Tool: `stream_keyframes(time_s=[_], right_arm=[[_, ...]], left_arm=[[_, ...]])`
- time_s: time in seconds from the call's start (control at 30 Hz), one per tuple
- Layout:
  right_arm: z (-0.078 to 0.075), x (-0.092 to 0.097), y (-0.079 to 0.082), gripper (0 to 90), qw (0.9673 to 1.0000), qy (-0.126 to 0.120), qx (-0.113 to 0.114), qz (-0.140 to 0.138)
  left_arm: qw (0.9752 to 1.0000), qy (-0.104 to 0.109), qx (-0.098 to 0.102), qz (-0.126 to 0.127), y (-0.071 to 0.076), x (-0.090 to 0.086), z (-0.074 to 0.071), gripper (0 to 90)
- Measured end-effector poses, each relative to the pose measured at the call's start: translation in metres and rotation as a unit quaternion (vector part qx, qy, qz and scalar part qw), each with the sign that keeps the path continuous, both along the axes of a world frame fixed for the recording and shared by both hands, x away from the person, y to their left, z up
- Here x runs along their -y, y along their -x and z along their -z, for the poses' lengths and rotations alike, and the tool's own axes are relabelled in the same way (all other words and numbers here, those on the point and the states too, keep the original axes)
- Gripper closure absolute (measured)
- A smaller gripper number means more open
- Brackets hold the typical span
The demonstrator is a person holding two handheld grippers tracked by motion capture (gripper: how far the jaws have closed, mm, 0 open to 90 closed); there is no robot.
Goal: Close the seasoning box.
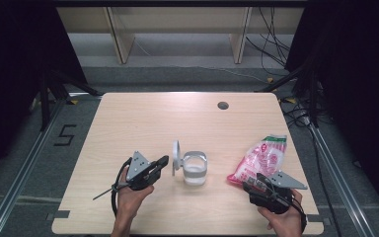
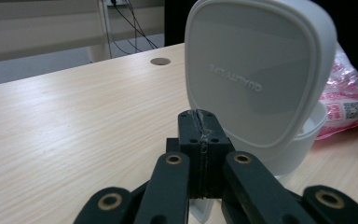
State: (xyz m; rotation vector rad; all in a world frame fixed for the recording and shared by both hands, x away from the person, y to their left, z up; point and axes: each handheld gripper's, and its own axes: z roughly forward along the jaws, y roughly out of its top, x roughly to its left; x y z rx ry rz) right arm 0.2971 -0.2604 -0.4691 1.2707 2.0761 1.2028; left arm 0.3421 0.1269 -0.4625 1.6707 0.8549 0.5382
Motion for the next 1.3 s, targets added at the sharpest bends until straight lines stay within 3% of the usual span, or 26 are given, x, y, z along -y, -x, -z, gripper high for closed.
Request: stream_keyframes(time_s=[0.07, 0.1, 0.13, 0.23, 0.27, 0.3, 0.37, 0.43, 0.47, 0.57, 0.6, 0.67, 0.7, 0.77, 0.83, 0.87, 0.9, 0.97, 1.1, 1.17, 1.3], right_arm=[[0.000, 0.000, 0.000, 38.2, 1.0000, 0.003, 0.006, -0.002], [-0.001, -0.003, 0.002, 38.2, 0.9999, -0.008, -0.006, 0.009], [-0.002, -0.001, 0.001, 38.2, 1.0000, -0.006, 0.003, -0.003], [-0.001, -0.002, 0.001, 38.2, 1.0000, 0.005, 0.006, 0.005], [-0.002, -0.003, 0.004, 38.2, 1.0000, 0.000, -0.004, 0.003], [-0.003, -0.004, 0.006, 38.2, 0.9999, -0.005, -0.013, 0.004], [-0.002, -0.003, 0.004, 38.2, 0.9998, 0.008, 0.014, -0.008], [-0.002, -0.004, 0.005, 38.2, 0.9998, 0.010, 0.009, -0.013], [-0.002, -0.006, 0.006, 38.1, 1.0000, -0.001, -0.002, -0.005], [-0.001, -0.008, 0.008, 38.1, 0.9999, -0.002, -0.002, -0.013], [0.000, -0.008, 0.006, 38.1, 0.9998, 0.010, 0.007, -0.015], [0.000, -0.010, 0.008, 38.1, 0.9998, 0.003, 0.002, -0.020], [0.001, -0.010, 0.006, 38.0, 0.9993, 0.014, 0.011, -0.032], [0.001, -0.013, 0.010, 38.0, 0.9997, 0.003, -0.005, -0.025], [0.000, -0.012, 0.009, 38.0, 0.9992, 0.012, 0.001, -0.038], [0.002, -0.013, 0.008, 38.0, 0.9994, 0.017, 0.005, -0.031], [0.001, -0.015, 0.010, 37.9, 0.9994, 0.007, -0.005, -0.033], [0.002, -0.014, 0.009, 38.0, 0.9990, 0.011, 0.001, -0.042], [0.002, -0.014, 0.009, 38.0, 0.9990, 0.012, 0.001, -0.043], [0.001, -0.014, 0.009, 38.0, 0.9990, 0.011, -0.001, -0.043], [0.002, -0.014, 0.009, 38.0, 0.9990, 0.011, -0.001, -0.043]], left_arm=[[0.9999, -0.007, 0.005, 0.006, 0.000, 0.001, -0.002, 89.0], [0.9999, -0.002, 0.012, 0.010, 0.000, 0.002, -0.002, 89.0], [1.0000, -0.001, 0.006, 0.005, 0.002, 0.003, -0.004, 89.0], [0.9998, -0.002, 0.018, 0.009, 0.003, 0.003, -0.007, 89.1], [0.9998, 0.006, 0.017, 0.009, 0.003, 0.004, -0.006, 89.1], [0.9999, 0.002, 0.015, 0.005, 0.005, 0.004, -0.007, 89.1], [0.9999, 0.005, 0.016, 0.003, 0.006, 0.004, -0.007, 89.0], [0.9996, 0.000, 0.026, 0.008, 0.007, 0.004, -0.008, 89.1], [0.9995, -0.006, 0.028, 0.010, 0.007, 0.003, -0.008, 89.1], [0.9996, 0.001, 0.026, 0.008, 0.007, 0.005, -0.008, 89.1], [0.9997, 0.006, 0.024, 0.009, 0.008, 0.006, -0.007, 89.1], [0.9995, -0.004, 0.031, 0.012, 0.008, 0.006, -0.008, 89.1], [0.9997, 0.002, 0.022, 0.008, 0.010, 0.008, -0.009, 89.1], [0.9995, -0.005, 0.027, 0.013, 0.009, 0.008, -0.010, 89.1], [0.9993, -0.008, 0.032, 0.017, 0.009, 0.010, -0.011, 89.1], [0.9994, -0.008, 0.029, 0.016, 0.010, 0.010, -0.012, 89.1], [0.9995, -0.004, 0.027, 0.016, 0.010, 0.012, -0.012, 89.1], [0.9990, -0.013, 0.035, 0.023, 0.009, 0.012, -0.013, 89.1], [0.9992, -0.003, 0.033, 0.020, 0.009, 0.015, -0.012, 89.1], [0.9991, -0.013, 0.034, 0.022, 0.009, 0.015, -0.013, 89.0], [0.9991, -0.013, 0.035, 0.022, 0.009, 0.018, -0.015, 89.0]])
